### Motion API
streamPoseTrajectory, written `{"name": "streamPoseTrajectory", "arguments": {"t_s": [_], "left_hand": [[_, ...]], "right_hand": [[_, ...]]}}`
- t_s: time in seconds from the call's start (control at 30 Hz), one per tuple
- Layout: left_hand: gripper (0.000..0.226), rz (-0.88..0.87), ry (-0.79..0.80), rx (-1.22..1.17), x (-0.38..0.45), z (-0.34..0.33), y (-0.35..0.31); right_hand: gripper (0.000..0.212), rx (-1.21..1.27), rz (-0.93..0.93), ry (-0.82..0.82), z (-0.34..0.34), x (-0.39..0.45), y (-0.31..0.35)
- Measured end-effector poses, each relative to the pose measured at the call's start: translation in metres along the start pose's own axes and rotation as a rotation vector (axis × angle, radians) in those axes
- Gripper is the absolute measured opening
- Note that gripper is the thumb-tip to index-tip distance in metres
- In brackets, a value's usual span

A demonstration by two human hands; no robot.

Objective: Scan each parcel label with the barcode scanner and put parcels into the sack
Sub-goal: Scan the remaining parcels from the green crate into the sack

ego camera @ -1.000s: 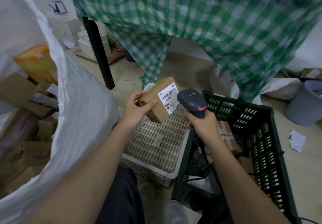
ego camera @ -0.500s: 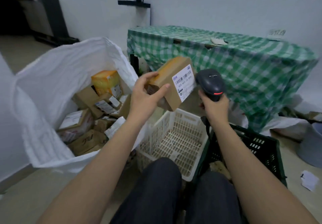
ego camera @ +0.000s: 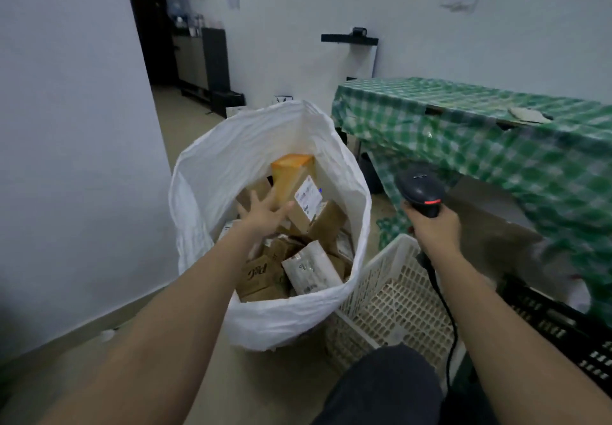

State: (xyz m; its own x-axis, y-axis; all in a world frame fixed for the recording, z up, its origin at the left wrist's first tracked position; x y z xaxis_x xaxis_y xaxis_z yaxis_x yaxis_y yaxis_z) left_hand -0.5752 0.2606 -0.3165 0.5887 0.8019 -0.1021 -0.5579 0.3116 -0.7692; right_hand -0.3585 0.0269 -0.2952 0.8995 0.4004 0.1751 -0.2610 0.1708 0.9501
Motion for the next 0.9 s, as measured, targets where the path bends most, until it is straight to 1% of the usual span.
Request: {"name": "streamPoseTrajectory", "arguments": {"t_s": [0.03, 0.07, 0.17, 0.23, 0.3, 0.37, 0.47, 0.57, 0.7, 0.83, 0.9], "left_hand": [[0.071, 0.026, 0.080, 0.057, 0.004, -0.006, 0.004], [0.069, -0.008, 0.105, 0.015, 0.004, -0.009, 0.000], [0.050, -0.234, 0.025, -0.247, -0.007, -0.012, -0.028], [0.038, -0.330, -0.028, -0.363, -0.021, -0.015, -0.047], [0.030, -0.415, -0.055, -0.437, -0.038, -0.021, -0.069], [0.026, -0.516, -0.049, -0.471, -0.055, -0.033, -0.093], [0.019, -0.599, 0.015, -0.525, -0.077, -0.066, -0.131], [0.017, -0.630, 0.139, -0.548, -0.093, -0.115, -0.165], [0.015, -0.578, 0.306, -0.515, -0.100, -0.201, -0.197], [0.013, -0.524, 0.465, -0.426, -0.099, -0.298, -0.210], [0.017, -0.482, 0.529, -0.343, -0.094, -0.344, -0.209]], "right_hand": [[0.020, -0.022, 0.000, 0.020, -0.001, 0.001, -0.002], [0.019, -0.041, -0.007, 0.035, 0.000, 0.002, -0.005], [0.018, -0.064, -0.024, 0.074, 0.013, 0.004, -0.016], [0.018, -0.074, -0.033, 0.084, 0.025, 0.002, -0.024], [0.020, -0.101, -0.055, 0.076, 0.040, 0.000, -0.033], [0.021, -0.124, -0.073, 0.062, 0.056, -0.002, -0.044], [0.020, -0.147, -0.094, 0.025, 0.087, -0.007, -0.063], [0.020, -0.126, -0.128, -0.051, 0.130, -0.016, -0.084], [0.015, -0.106, -0.204, -0.209, 0.201, -0.035, -0.122], [0.019, -0.164, -0.306, -0.352, 0.265, -0.048, -0.171], [0.023, -0.181, -0.363, -0.379, 0.284, -0.052, -0.193]]}}
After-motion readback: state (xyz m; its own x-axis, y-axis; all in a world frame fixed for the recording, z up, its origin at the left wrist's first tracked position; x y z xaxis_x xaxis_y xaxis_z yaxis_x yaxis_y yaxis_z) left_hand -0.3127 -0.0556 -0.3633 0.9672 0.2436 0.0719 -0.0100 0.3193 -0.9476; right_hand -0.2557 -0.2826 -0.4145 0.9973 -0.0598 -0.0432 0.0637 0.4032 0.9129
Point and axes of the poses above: each hand's wrist, its own x-axis towards the middle knuckle, its own z-axis out of the back of the hand, y = z × x, the point moved 4 cm from there along x, towards the middle knuckle, and after that the axes turned 4 degrees about y, right-handed, at the moved point
